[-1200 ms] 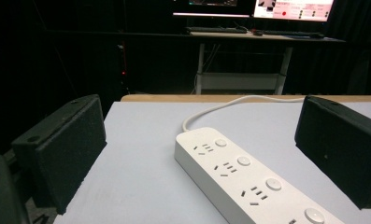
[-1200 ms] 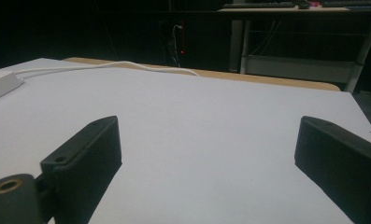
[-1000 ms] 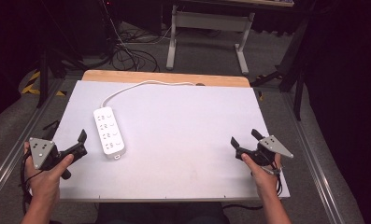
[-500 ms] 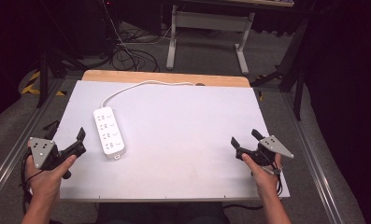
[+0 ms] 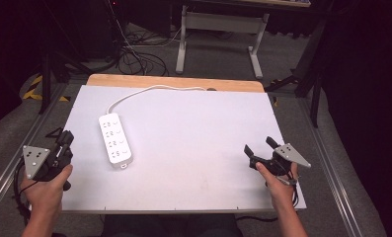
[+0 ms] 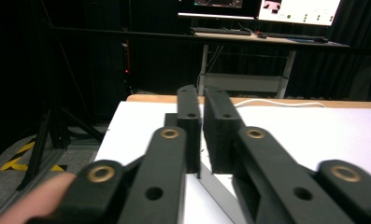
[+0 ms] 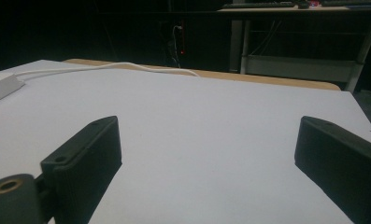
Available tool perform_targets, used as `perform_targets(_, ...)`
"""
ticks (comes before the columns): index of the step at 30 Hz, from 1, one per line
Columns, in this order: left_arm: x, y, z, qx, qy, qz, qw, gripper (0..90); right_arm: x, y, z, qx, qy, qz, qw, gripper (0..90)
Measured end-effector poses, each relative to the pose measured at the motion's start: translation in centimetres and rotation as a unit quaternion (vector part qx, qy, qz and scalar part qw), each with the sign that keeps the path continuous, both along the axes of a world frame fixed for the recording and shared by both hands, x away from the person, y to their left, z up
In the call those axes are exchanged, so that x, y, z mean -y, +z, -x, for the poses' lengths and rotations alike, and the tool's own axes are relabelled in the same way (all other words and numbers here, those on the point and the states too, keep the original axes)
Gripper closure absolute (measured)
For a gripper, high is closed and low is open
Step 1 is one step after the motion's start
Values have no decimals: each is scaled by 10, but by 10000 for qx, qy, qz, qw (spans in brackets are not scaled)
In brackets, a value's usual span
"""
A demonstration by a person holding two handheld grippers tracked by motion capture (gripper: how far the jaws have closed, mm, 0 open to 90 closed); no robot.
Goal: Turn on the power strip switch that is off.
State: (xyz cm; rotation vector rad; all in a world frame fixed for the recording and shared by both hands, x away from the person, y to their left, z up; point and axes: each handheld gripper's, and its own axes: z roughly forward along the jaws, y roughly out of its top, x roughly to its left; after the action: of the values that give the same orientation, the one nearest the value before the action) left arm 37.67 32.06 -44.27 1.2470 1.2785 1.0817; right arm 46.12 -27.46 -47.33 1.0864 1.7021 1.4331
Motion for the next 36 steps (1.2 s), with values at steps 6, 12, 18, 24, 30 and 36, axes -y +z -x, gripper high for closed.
perform_targets(6,-4,2,2,-184,-192,-42,9996,900,0,0,-1,-5,19,-9,10000,78)
perform_targets(12,-7,4,-1,-193,-173,-204,9995,900,-2,0,0,-47,95,34,9999,93)
perform_targets(18,-5,3,-10,-408,-345,-213,9983,900,-4,2,0,-7,138,23,9999,97)
perform_targets(24,0,10,-27,-674,-532,-552,9948,900,-4,2,0,-15,104,-6,9999,78)
perform_targets(30,9,14,-41,-974,-772,-638,9902,900,-3,0,-1,-60,74,-16,10000,69)
perform_targets(36,27,19,-51,-1147,-1140,-1057,9812,900,-3,2,1,-12,93,-49,9999,66)
